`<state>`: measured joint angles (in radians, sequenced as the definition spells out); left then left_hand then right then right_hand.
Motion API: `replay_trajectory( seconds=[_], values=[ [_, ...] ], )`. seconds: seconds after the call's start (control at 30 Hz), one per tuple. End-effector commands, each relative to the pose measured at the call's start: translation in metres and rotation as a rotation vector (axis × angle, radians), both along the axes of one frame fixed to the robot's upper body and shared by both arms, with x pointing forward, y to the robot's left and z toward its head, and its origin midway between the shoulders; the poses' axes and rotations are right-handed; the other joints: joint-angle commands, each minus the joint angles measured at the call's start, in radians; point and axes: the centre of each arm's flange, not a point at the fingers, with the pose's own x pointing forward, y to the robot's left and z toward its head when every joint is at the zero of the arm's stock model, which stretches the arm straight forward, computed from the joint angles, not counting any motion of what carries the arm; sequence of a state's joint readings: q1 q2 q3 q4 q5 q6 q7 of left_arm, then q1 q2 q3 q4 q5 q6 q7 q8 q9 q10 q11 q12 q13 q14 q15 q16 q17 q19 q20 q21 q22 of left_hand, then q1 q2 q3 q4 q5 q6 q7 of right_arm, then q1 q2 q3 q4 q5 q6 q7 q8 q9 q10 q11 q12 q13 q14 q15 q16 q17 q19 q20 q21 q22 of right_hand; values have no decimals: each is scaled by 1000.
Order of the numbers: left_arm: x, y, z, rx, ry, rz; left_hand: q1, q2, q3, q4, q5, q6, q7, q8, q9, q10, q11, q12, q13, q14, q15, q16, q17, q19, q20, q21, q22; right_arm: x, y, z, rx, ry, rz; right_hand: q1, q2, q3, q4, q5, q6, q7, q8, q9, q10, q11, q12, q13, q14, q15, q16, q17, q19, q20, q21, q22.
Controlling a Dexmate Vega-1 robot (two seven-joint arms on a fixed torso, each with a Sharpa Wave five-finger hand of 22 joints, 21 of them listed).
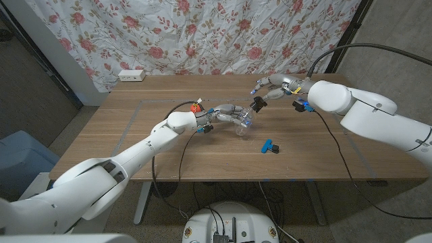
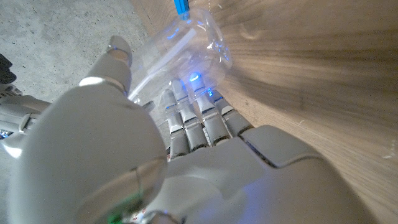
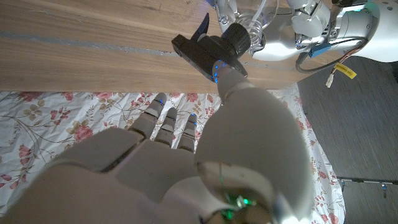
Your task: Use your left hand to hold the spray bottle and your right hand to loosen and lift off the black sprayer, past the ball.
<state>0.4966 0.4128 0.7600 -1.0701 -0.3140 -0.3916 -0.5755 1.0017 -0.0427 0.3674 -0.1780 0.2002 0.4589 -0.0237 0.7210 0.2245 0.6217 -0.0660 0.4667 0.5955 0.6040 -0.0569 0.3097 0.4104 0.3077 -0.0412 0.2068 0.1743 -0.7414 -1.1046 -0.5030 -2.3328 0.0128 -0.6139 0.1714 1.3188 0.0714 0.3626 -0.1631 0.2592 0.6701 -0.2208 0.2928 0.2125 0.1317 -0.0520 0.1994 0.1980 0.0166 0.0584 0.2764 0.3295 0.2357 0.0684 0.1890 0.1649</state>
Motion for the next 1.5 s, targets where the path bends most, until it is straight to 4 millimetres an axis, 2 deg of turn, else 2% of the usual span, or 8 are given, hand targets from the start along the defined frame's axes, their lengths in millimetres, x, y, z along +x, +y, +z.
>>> replay_trajectory(
  seconds=[0.03,0.27,0.37,0.67,0.87,1.07,1.5],
  values=[
    [-1,1,-2,-3,-2,-1,7,141,3,8,5,31,-22,126,4,78,-72,4,6,10,-120,-2,6,11,-46,-2,3,-3,-4,2,-16,20,-15,-15,-18,-11,3,-5,-16,-1,-11,-2,-10,4,-3,1,-1,14,-4,2,6,11,3,4],
    [0,2,0,-6,-7,0,9,141,4,7,6,32,-23,126,3,78,-71,4,7,12,-122,-2,6,11,-46,-2,3,-3,-7,5,-44,54,-19,-44,-20,-30,11,-16,-99,1,-62,-11,-53,22,-10,1,-26,39,-15,2,-5,20,-1,4],
    [0,3,1,-8,-13,-1,8,138,3,6,6,35,-25,128,3,81,-74,4,6,13,-124,-2,6,12,-47,-2,3,-4,-8,7,-56,66,-21,-60,-25,-40,14,-22,-128,0,-78,-12,-67,38,-11,2,-35,53,-20,1,-8,30,-1,4],
    [0,3,4,-17,-25,-4,6,139,3,7,6,38,-30,129,2,85,-77,4,5,16,-126,-4,5,12,-47,-2,3,-2,-12,14,-93,106,-14,-152,-54,-83,36,-58,-194,4,-103,-10,-112,77,-12,3,-54,97,-34,-3,-13,65,-1,4],
    [1,4,5,-21,-28,-5,4,140,2,9,6,38,-32,129,2,85,-80,4,5,17,-128,-3,6,13,-47,-2,3,3,-16,18,-121,132,25,-268,-81,-128,67,-83,-251,14,-107,-5,-145,108,-9,4,-76,134,-47,-5,-28,94,-3,5],
    [1,3,5,-17,-33,-8,4,139,2,7,6,39,-30,130,1,86,-80,5,6,18,-129,-4,6,14,-48,-2,3,9,-19,20,-142,146,84,-335,-97,-152,81,-84,-298,32,-110,-2,-174,130,-11,4,-97,148,-56,-6,-34,102,-2,5],
    [0,1,7,-9,-38,-20,6,137,1,6,6,42,-30,131,1,91,-81,6,7,19,-128,-5,8,15,-50,-1,3,22,-23,22,-159,147,156,-384,-105,-167,84,-80,-352,24,-108,3,-232,144,-17,5,-123,158,-66,-8,-51,112,-5,5]
  ],
)
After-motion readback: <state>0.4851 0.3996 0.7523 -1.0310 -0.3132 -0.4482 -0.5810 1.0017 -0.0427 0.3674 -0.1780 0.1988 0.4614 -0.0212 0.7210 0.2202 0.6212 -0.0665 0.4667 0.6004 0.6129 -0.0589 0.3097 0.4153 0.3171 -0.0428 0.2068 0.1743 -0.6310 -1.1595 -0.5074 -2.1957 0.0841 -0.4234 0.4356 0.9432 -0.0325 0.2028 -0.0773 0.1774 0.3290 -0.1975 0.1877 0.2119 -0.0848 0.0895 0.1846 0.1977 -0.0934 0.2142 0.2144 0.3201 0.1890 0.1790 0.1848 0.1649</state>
